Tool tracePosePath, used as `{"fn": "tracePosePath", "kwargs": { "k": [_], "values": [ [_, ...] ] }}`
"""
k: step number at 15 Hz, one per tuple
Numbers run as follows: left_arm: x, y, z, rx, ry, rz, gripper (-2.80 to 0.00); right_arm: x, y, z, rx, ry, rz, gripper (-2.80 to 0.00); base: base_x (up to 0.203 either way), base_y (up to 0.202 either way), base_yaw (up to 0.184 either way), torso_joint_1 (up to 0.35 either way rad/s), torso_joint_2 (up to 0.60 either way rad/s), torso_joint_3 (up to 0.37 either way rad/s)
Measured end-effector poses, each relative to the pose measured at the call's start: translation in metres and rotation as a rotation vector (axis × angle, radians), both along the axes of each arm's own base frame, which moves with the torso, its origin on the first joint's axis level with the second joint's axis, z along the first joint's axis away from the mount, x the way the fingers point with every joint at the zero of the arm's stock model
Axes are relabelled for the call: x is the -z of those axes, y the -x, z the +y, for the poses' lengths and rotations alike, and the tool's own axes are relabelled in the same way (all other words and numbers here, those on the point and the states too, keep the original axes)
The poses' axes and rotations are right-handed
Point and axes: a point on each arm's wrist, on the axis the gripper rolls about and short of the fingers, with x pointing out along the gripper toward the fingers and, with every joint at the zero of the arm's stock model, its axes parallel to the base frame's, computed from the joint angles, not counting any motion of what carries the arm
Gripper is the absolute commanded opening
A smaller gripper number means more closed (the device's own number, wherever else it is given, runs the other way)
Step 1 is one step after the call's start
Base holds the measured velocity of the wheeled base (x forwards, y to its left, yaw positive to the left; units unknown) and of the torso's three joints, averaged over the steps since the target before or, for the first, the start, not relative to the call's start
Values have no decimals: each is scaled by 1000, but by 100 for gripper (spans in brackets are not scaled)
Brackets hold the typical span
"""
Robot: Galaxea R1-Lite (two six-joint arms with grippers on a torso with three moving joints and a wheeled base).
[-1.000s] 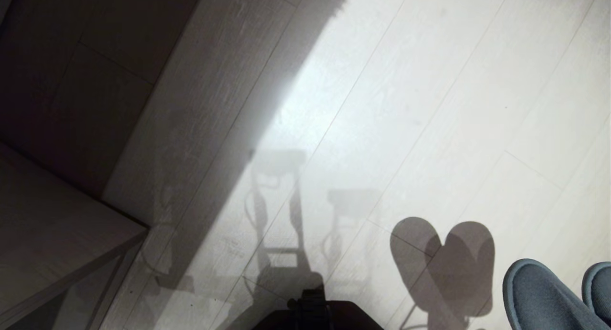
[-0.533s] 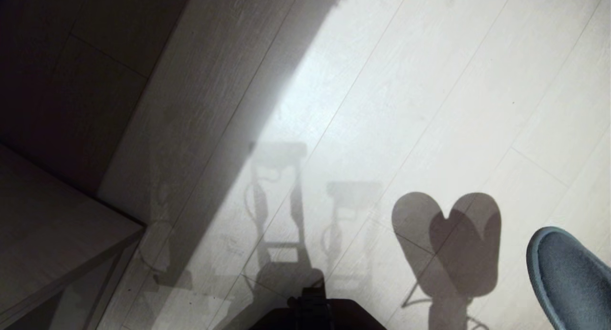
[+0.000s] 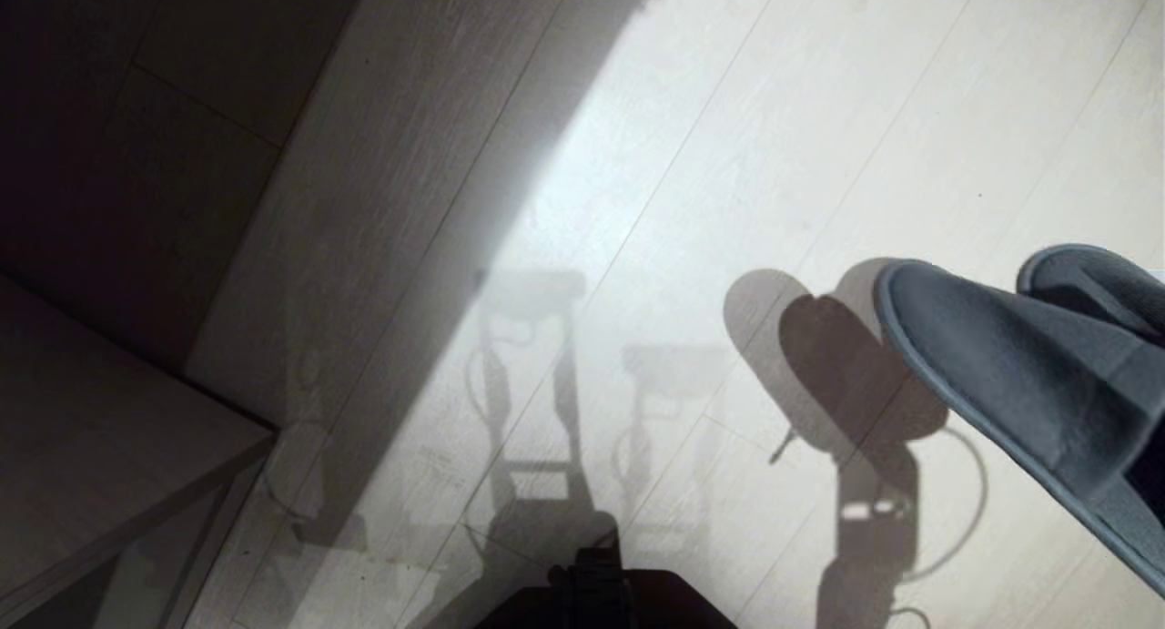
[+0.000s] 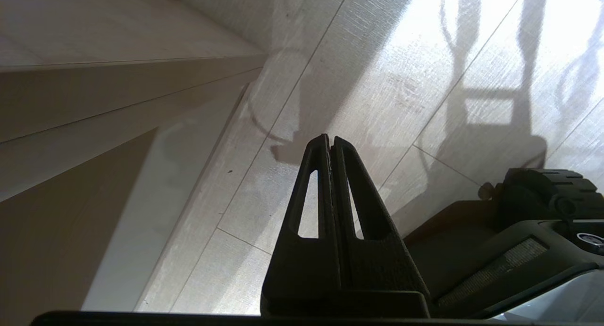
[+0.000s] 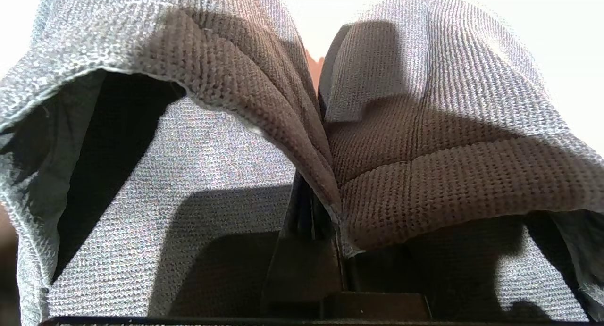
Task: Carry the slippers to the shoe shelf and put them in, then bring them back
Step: Place the slippers on the floor
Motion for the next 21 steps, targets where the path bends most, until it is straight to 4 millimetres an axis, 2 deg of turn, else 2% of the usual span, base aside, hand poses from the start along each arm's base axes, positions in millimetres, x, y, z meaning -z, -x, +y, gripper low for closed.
{"fn": "tracePosePath", "kwargs": {
  "k": [2, 4, 6, 8, 10, 14, 17, 21],
  "values": [
    [0, 0, 0, 0, 1, 0, -280, -9, -52, 6, -36, -45, -38, -280, 0, 0, 0, 0, 0, 0],
    [0, 0, 0, 0, 0, 0, -280, -22, -101, 21, -72, -90, -145, -280, 0, 0, 0, 0, 0, 0],
    [0, 0, 0, 0, 1, 0, -280, -38, -141, 50, -119, -144, -276, -280, 0, 0, 0, 0, 0, 0],
    [0, 0, 0, 0, 2, 0, -280, -44, -170, 80, -140, -189, -363, -280, 0, 0, 0, 0, 0, 0],
    [0, 0, 0, 1, 2, 0, -280, -44, -188, 108, -148, -237, -424, -280, 0, 0, 0, 0, 0, 0],
    [0, 0, 0, 0, 2, 0, -280, -20, -215, 146, -209, -245, -390, -280, 0, 0, 0, 0, 0, 0],
    [0, 0, 0, 0, 4, 0, -280, -7, -234, 160, -182, -248, -373, -280, 0, 0, 0, 0, 0, 0],
    [0, 0, 0, 0, 4, 0, -280, 6, -247, 171, -193, -239, -356, -280, 0, 0, 0, 0, 0, 0]
  ]
}}
